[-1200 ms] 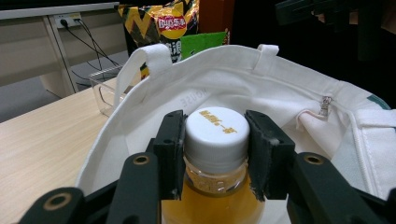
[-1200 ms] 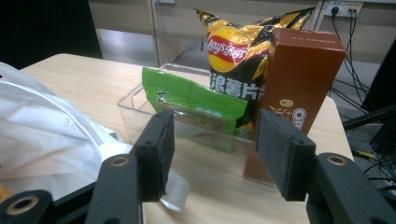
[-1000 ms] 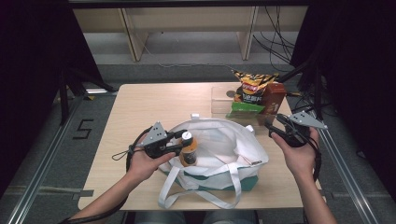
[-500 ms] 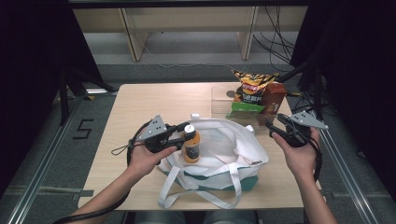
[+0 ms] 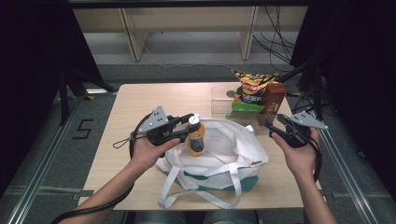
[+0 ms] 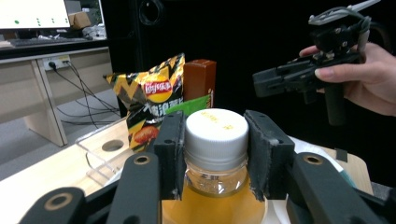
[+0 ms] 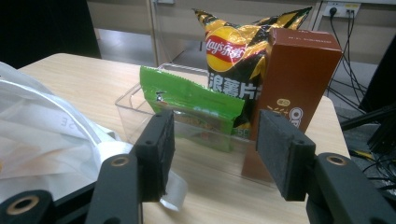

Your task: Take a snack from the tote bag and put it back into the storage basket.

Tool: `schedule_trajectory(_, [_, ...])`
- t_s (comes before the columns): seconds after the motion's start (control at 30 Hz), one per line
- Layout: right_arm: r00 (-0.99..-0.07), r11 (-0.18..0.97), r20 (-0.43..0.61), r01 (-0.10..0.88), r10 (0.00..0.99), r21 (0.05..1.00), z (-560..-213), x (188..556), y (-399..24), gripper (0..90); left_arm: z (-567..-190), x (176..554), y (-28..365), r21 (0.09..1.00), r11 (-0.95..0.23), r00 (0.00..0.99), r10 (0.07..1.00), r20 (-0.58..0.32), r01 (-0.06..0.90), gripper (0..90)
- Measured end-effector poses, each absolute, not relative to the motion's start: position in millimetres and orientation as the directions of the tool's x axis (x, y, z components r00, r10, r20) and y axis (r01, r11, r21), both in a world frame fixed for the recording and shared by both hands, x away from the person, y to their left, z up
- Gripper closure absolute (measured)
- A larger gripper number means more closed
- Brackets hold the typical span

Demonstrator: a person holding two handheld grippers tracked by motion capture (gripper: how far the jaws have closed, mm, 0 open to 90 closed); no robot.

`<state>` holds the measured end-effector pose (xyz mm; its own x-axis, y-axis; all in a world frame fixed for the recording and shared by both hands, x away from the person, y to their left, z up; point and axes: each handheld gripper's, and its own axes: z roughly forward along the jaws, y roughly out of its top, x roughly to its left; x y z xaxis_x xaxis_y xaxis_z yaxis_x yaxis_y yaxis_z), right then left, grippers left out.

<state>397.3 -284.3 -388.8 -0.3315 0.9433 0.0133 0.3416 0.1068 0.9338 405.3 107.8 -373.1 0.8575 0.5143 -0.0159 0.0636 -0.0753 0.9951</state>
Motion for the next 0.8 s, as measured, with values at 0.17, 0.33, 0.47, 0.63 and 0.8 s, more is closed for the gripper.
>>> schedule_trajectory(0.17, [-0.329, 0.111, 0.01, 0.346, 0.944, 0.932, -390.2, 396.8, -284.1, 47.7, -364.7, 407.9, 104.3, 0.997, -0.064, 0.862, 0.507, -0.013, 0.053, 59.3])
schedule_trajectory(0.33, [-0.33, 0.103, 0.019, 0.349, 0.944, 0.931, -390.6, 397.0, -283.0, 47.7, -356.5, 411.4, 100.5, 0.998, -0.05, 0.865, 0.501, -0.011, 0.042, 59.3])
schedule_trajectory(0.47, [-0.331, 0.107, 0.014, 0.346, 0.944, 0.932, -390.9, 397.1, -282.8, 47.7, -351.1, 414.5, 98.5, 0.998, -0.044, 0.867, 0.498, -0.007, 0.033, 59.3])
schedule_trajectory(0.63, [-0.326, 0.099, 0.022, 0.351, 0.945, 0.931, -391.0, 396.8, -281.8, 47.7, -345.6, 417.7, 96.0, 0.999, -0.032, 0.869, 0.496, -0.011, 0.031, 59.4])
schedule_trajectory(0.8, [-0.32, 0.104, 0.008, 0.329, 0.947, 0.939, -392.8, 397.5, -281.7, 47.7, -339.4, 420.3, 93.8, 0.999, -0.029, 0.869, 0.495, -0.004, 0.021, 59.4])
